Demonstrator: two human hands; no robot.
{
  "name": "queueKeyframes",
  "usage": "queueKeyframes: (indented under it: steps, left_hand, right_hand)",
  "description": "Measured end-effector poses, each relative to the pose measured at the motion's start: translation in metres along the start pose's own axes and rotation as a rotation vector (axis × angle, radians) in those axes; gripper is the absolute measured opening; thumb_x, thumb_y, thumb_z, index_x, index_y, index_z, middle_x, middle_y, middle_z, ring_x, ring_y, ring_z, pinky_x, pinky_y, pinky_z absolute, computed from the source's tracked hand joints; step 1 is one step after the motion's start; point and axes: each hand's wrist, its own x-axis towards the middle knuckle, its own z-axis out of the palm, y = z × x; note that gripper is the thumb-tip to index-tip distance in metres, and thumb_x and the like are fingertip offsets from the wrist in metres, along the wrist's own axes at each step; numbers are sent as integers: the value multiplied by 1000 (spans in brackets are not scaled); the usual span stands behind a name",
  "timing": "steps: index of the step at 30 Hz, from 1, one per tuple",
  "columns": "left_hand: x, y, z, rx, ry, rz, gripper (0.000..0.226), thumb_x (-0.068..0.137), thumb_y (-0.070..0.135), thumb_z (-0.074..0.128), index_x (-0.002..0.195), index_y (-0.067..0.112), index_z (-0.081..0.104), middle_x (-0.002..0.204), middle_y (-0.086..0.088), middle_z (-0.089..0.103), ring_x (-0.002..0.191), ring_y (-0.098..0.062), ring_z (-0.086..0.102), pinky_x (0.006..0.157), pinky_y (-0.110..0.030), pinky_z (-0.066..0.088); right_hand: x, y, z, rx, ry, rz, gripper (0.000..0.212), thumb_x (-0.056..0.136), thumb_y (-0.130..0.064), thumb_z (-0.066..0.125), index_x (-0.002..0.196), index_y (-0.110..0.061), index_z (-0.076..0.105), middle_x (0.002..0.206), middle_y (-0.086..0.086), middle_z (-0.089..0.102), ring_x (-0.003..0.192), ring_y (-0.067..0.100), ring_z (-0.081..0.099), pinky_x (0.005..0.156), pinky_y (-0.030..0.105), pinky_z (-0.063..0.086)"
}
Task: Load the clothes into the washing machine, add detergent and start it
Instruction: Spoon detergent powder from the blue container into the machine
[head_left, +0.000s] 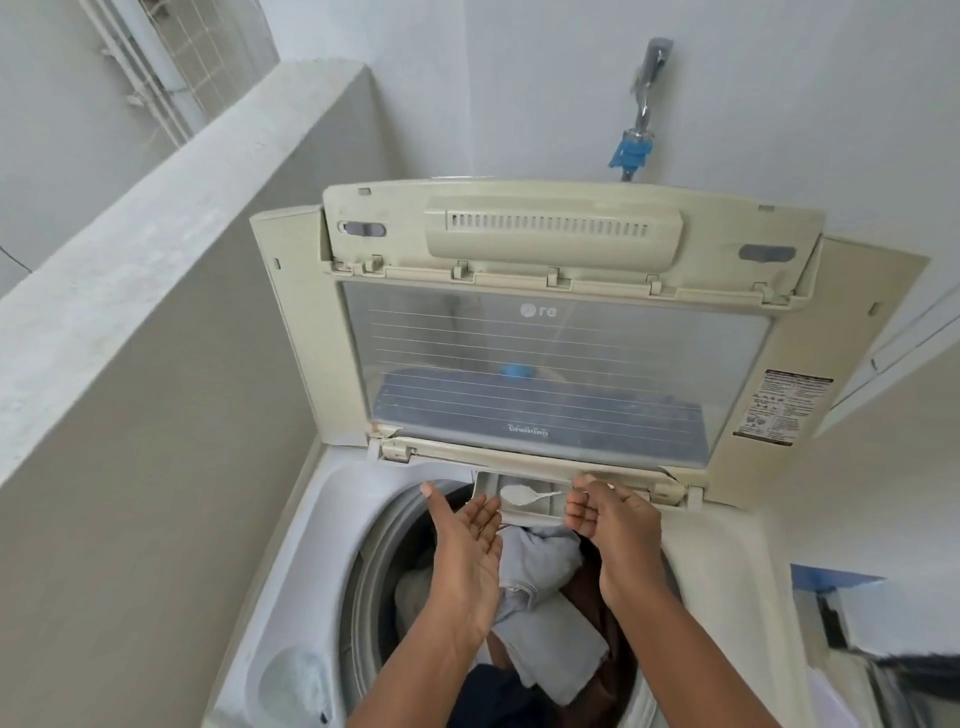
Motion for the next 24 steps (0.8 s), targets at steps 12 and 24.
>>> queueKeyframes:
  steps: [12,24]
  left_hand:
    - [-7,3,2,45,-39,7,88,89,71,24,148,7,33,147,-10,45,140,-22,37,121,-37,21]
    - [-60,33,-24,-31,-111,133,66,91,60,40,136,13,49,139,-10,54,133,-22,47,117,-37,29]
  right_hand:
    - [6,9,4,256,84,179,16,94,-11,63,83,2,63,80,17,67,70,22,66,61,25,61]
    - [-61,-18,23,138,-4,-24,14,99,-14,57,96,-4,67,82,14,69,71,20,68,61,24,58]
